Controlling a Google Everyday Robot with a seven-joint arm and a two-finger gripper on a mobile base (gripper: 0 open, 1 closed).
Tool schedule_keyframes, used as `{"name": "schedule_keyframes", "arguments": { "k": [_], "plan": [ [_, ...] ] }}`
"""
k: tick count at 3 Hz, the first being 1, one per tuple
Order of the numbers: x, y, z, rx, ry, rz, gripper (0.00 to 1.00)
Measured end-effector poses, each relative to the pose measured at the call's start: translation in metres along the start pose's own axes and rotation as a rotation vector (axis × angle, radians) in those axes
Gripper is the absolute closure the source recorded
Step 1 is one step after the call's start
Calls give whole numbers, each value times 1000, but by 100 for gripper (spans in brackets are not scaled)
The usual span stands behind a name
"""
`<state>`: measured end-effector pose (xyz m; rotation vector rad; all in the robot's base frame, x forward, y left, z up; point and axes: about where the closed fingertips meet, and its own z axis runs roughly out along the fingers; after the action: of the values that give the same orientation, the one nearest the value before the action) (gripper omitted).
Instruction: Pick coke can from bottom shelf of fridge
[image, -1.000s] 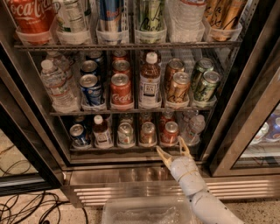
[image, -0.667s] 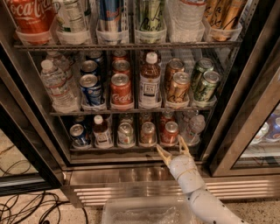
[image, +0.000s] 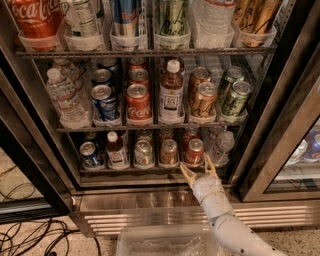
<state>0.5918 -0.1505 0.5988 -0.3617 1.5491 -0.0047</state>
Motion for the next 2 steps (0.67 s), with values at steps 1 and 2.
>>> {"name": "schedule_keyframes", "arguments": {
  "k": [1, 2],
  "plan": [
    [2, -2, 4, 15, 4, 6, 40],
    [5, -8, 11, 33, 13, 7, 38]
  ]
}}
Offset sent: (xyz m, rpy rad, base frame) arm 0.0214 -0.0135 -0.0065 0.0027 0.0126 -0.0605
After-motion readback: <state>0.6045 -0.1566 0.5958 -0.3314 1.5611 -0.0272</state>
